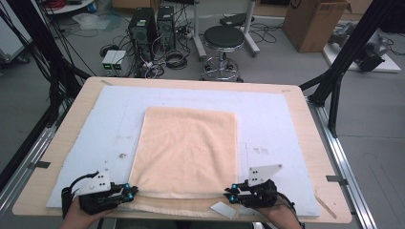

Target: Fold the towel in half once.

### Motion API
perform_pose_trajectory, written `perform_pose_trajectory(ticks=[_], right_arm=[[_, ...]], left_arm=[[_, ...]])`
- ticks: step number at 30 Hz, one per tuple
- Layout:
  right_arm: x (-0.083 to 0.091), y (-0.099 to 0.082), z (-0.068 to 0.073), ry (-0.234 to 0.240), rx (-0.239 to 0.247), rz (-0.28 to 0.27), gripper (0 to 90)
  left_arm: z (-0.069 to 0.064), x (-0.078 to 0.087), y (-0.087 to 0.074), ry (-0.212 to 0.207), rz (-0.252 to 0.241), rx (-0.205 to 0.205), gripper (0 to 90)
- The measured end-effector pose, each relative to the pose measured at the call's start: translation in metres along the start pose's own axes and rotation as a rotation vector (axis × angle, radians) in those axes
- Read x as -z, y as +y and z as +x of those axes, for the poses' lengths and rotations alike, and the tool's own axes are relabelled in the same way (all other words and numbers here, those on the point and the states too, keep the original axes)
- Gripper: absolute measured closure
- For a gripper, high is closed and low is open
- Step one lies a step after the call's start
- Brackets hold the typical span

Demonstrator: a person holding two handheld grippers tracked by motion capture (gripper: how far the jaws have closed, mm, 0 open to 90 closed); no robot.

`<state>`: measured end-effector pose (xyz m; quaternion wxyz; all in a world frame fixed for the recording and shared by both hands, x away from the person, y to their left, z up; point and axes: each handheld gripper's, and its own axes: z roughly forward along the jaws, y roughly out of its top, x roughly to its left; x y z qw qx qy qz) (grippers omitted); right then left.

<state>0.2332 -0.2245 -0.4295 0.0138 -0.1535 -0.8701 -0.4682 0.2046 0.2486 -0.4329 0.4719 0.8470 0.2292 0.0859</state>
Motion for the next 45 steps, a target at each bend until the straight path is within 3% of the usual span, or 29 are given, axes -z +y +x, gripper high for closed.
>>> perform_pose_trajectory(ticks=[2,3,5,7,10,12,17,22,25,30,33,38,42,45], right_arm=[[0.0,-0.002,0.001,0.018,-0.007,-0.007,73.0],[0.0,-0.003,-0.001,0.015,-0.016,-0.022,65.4],[0.001,-0.001,-0.007,0.002,-0.044,-0.054,61.6],[0.002,0.002,-0.012,-0.055,-0.046,-0.071,57.8],[-0.003,0.009,-0.029,-0.199,-0.053,-0.052,53.7],[-0.007,0.011,-0.039,-0.24,-0.056,-0.037,53.0],[-0.012,0.01,-0.054,-0.284,-0.064,-0.024,52.9],[-0.011,0.011,-0.059,-0.332,-0.064,-0.034,53.9],[-0.013,0.011,-0.064,-0.335,-0.079,-0.029,54.3],[-0.02,0.008,-0.067,-0.326,-0.086,0.044,57.5],[-0.02,0.008,-0.066,-0.325,-0.074,0.043,57.4],[-0.013,0.01,-0.057,-0.271,-0.048,-0.008,57.0],[-0.017,0.008,-0.056,-0.292,-0.058,0.037,57.9],[-0.02,0.007,-0.06,-0.287,-0.075,0.051,65.8]], left_arm=[[0.002,0.0,-0.002,0.002,-0.011,-0.004,80.1],[0.004,-0.001,-0.001,0.006,-0.026,0.016,72.2],[0.009,-0.002,0.002,0.02,-0.056,0.03,62.6],[0.015,-0.006,0.007,0.048,-0.07,0.021,59.7],[0.025,-0.016,0.014,0.094,-0.068,0.031,51.2],[0.028,-0.024,0.018,0.085,-0.071,0.025,49.7],[0.024,-0.035,0.022,0.064,-0.048,-0.006,47.9],[0.027,-0.035,0.021,0.085,-0.048,0.01,49.7],[0.03,-0.037,0.021,0.096,-0.048,0.029,49.7],[0.024,-0.039,0.022,0.076,-0.04,0.009,49.7],[0.021,-0.039,0.022,0.051,-0.04,0.004,49.7],[0.016,-0.039,0.018,0.038,-0.017,-0.02,49.0],[0.016,-0.038,0.016,0.041,-0.021,-0.014,48.8],[0.017,-0.037,0.015,0.047,-0.018,-0.019,48.8]])
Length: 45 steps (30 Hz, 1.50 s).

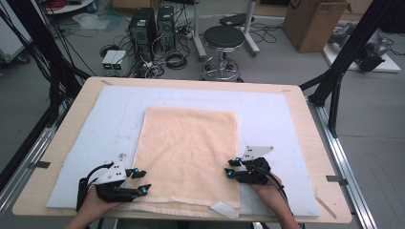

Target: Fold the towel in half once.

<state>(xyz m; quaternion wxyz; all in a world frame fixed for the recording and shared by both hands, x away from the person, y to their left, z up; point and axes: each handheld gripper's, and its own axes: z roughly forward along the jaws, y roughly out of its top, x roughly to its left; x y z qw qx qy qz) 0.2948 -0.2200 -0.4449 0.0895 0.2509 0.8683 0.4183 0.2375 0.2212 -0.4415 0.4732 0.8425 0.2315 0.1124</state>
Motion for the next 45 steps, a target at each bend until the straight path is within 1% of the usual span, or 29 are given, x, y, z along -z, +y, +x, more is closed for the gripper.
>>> perform_pose_trajectory(ticks=[1,4,6,8,9,10,12,13,15,16,17,18,20,22,24,25,26,28,29,31,33,34,36,38,40,42,43,45], right_arm=[[-0.001,0.0,0.0,-0.004,0.016,0.004,67.7],[-0.001,0.0,0.001,0.008,0.019,0.003,78.9],[0.001,0.001,0.002,0.005,0.023,-0.002,83.3],[0.003,0.001,0.003,0.012,0.021,-0.011,84.0],[0.004,0.001,0.003,0.016,0.022,-0.016,84.1],[0.006,0.001,0.004,0.019,0.016,-0.017,84.3],[0.008,0.001,0.006,0.043,0.021,-0.026,85.3],[0.01,0.001,0.009,0.047,0.02,-0.023,85.2],[0.011,-0.001,0.012,0.053,0.028,-0.019,85.1],[0.011,-0.002,0.012,0.052,0.034,-0.02,84.4],[0.01,-0.002,0.011,0.046,0.027,-0.02,80.5],[0.01,-0.002,0.01,0.03,0.016,-0.02,74.4],[0.014,-0.002,0.008,0.025,0.005,-0.043,71.0],[0.019,-0.001,0.01,0.046,0.016,-0.077,67.8],[0.024,-0.001,0.014,0.097,0.029,-0.106,65.1],[0.024,-0.002,0.017,0.124,0.036,-0.102,63.5],[0.023,-0.003,0.02,0.134,0.049,-0.091,62.1],[0.018,-0.006,0.023,0.125,0.06,-0.049,60.4],[0.015,-0.008,0.023,0.121,0.06,-0.03,60.6],[0.011,-0.01,0.022,0.109,0.05,-0.002,65.6],[0.012,-0.009,0.022,0.102,0.07,-0.007,75.9],[0.013,-0.008,0.022,0.104,0.077,-0.009,79.5],[0.014,-0.006,0.022,0.114,0.078,-0.012,82.1],[0.016,-0.004,0.024,0.117,0.081,-0.023,82.6],[0.021,-0.002,0.026,0.125,0.085,-0.036,82.7],[0.025,0.001,0.029,0.127,0.099,-0.046,82.8],[0.028,0.003,0.03,0.137,0.094,-0.044,82.8],[0.032,0.005,0.033,0.144,0.101,-0.051,82.9]], left_arm=[[0.0,0.0,0.0,0.0,0.0,0.001,48.8],[0.0,-0.001,-0.001,-0.008,0.01,0.003,49.8],[0.001,-0.002,-0.002,-0.009,0.027,0.001,50.8],[0.0,-0.002,-0.004,-0.013,0.033,0.002,54.3],[0.0,-0.001,-0.004,-0.012,0.037,0.004,54.6],[-0.001,-0.001,-0.004,-0.016,0.034,0.009,54.5],[-0.003,0.001,-0.004,-0.022,0.028,0.004,53.9],[-0.003,0.001,-0.004,-0.026,0.031,-0.005,53.5],[-0.004,0.001,-0.004,-0.027,0.032,-0.008,53.1],[-0.004,0.001,-0.004,-0.029,0.029,-0.006,52.6],[-0.004,0.001,-0.004,-0.029,0.03,-0.006,51.5],[-0.005,0.001,-0.004,-0.036,0.027,-0.007,50.5],[-0.007,0.002,-0.004,-0.049,0.03,-0.016,49.9],[-0.009,0.003,-0.006,-0.069,0.037,-0.029,49.2],[-0.011,0.004,-0.008,-0.085,0.049,-0.036,48.8],[-0.011,0.004,-0.01,-0.089,0.05,-0.033,48.6],[-0.011,0.004,-0.01,-0.087,0.05,-0.031,48.5],[-0.01,0.004,-0.01,-0.091,0.05,-0.027,49.0],[-0.01,0.003,-0.011,-0.087,0.053,-0.03,50.3],[-0.011,0.002,-0.011,-0.089,0.053,-0.041,53.5],[-0.011,0.003,-0.011,-0.085,0.049,-0.049,63.3],[-0.01,0.003,-0.011,-0.084,0.046,-0.05,71.4],[-0.009,0.005,-0.01,-0.077,0.035,-0.045,81.4],[-0.009,0.009,-0.008,-0.073,0.018,-0.044,83.7],[-0.01,0.013,-0.007,-0.073,-0.007,-0.035,84.0],[-0.012,0.018,-0.006,-0.079,-0.017,-0.036,83.8],[-0.013,0.02,-0.007,-0.079,-0.021,-0.036,83.8],[-0.016,0.025,-0.008,-0.086,-0.028,-0.032,83.8]])
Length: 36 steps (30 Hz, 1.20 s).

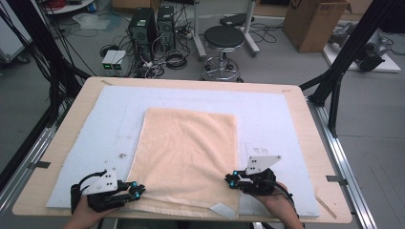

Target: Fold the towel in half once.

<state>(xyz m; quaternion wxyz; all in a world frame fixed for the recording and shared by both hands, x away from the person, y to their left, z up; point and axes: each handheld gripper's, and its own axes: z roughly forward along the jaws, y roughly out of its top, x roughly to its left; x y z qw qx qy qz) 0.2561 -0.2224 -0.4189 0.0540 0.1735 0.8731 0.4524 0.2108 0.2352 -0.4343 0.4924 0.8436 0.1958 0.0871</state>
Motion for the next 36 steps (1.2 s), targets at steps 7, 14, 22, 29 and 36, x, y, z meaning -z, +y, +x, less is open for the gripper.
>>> perform_pose_trajectory(ticks=[7,14,22,29,36], right_arm=[[-0.008,-0.009,0.005,0.032,-0.019,0.044,75.6],[-0.005,-0.006,0.001,0.047,-0.036,-0.038,66.4],[-0.012,-0.006,-0.005,0.006,-0.046,-0.022,59.8],[-0.015,-0.003,-0.026,-0.082,-0.109,-0.061,49.7],[-0.014,-0.002,-0.043,-0.137,-0.152,-0.06,40.9]], left_arm=[[-0.004,-0.001,-0.007,-0.027,0.048,-0.001,71.7],[0.01,-0.004,-0.001,0.026,0.002,0.052,57.7],[0.016,-0.012,0.001,0.078,0.005,0.057,55.8],[0.031,-0.018,0.009,0.151,-0.005,0.104,50.1],[0.047,-0.022,0.012,0.193,-0.017,0.157,45.8]])
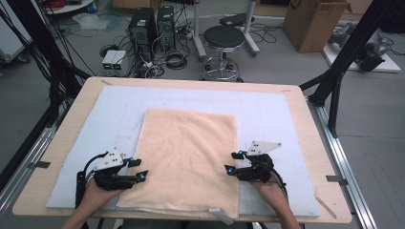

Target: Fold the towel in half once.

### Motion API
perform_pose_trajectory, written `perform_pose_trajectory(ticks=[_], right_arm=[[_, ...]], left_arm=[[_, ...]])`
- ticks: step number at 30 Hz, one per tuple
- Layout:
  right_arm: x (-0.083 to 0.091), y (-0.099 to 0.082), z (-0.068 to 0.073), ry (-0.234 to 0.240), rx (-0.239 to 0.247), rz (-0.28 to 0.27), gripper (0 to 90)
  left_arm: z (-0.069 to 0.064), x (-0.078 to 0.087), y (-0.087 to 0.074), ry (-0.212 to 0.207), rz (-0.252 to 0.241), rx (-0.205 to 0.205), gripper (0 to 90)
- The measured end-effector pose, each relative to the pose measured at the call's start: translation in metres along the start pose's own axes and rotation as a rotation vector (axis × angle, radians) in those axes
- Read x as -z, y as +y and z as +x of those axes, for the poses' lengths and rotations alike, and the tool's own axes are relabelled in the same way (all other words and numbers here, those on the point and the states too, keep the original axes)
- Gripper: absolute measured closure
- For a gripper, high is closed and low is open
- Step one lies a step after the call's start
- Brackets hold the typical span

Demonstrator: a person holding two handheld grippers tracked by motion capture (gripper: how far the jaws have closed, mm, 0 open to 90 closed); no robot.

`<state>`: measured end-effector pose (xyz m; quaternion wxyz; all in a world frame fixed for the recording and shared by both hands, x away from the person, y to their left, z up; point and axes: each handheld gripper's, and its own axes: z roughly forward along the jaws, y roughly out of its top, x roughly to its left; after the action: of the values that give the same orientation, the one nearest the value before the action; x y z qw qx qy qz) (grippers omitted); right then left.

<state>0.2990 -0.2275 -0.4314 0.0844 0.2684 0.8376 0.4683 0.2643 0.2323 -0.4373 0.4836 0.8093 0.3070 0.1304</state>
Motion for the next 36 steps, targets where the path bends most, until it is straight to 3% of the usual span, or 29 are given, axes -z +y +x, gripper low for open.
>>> perform_pose_trajectory(ticks=[11,20,36], right_arm=[[-0.006,0.018,-0.016,-0.04,-0.017,-0.015,32.4],[-0.011,0.03,-0.025,-0.041,0.001,-0.013,31.8],[-0.012,0.04,-0.026,-0.024,0.004,-0.009,31.7]], left_arm=[[0.019,0.001,0.012,0.055,-0.013,0.072,40.6],[0.03,-0.001,0.027,0.073,-0.018,0.077,39.9],[0.039,-0.003,0.047,0.068,-0.034,0.069,39.5]])
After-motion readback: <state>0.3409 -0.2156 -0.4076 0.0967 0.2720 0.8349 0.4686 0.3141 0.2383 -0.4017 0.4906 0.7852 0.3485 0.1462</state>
